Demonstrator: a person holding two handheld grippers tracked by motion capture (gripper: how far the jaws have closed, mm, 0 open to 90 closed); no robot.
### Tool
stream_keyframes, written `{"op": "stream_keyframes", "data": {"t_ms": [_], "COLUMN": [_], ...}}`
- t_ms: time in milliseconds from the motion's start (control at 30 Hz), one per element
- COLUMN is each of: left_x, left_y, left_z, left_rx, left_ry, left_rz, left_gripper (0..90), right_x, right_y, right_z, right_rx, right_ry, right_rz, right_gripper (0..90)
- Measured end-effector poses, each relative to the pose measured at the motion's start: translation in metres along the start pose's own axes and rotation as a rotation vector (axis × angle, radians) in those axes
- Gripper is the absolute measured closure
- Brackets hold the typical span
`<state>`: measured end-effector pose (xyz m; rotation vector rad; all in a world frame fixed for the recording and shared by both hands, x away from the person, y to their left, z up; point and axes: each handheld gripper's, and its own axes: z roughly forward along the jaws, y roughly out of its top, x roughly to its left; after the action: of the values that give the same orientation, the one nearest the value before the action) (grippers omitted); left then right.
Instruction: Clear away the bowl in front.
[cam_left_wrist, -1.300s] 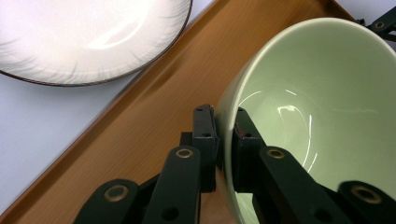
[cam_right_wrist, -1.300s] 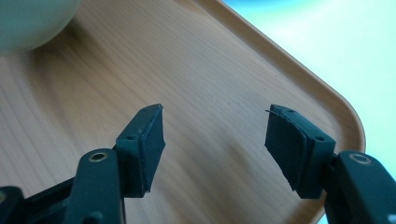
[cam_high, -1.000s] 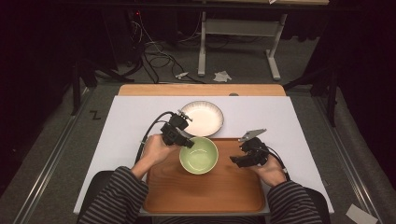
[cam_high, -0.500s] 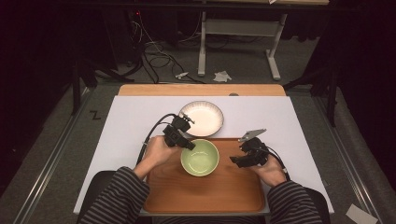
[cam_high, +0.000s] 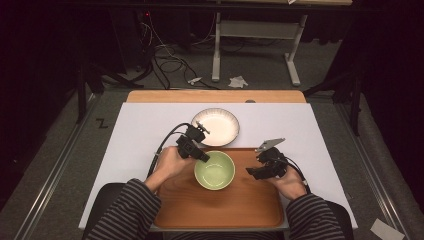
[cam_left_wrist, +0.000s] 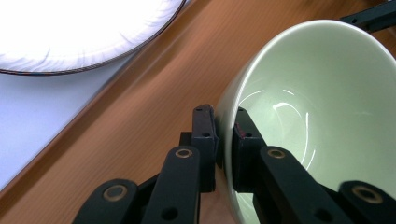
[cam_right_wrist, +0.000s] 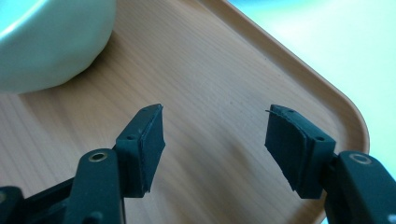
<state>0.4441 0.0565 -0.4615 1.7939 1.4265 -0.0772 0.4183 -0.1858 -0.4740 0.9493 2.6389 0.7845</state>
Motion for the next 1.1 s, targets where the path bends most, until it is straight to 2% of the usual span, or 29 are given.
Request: {"op": "stream_keyframes", "data": {"t_ms": [1100], "left_x": [0.0061], "left_y": [-0.0007], "left_z": [0.0080], "left_rx": [-0.006], "left_ry": [0.008], "left_rz": [-0.024], "left_gripper": [83.5], "right_x": [0.0006], "right_y": [0.0000], "right_z": [0.0016], "right_rx": [0.009], "right_ry": [0.006], "right_rz": [-0.004], "right_gripper": [38.5]}}
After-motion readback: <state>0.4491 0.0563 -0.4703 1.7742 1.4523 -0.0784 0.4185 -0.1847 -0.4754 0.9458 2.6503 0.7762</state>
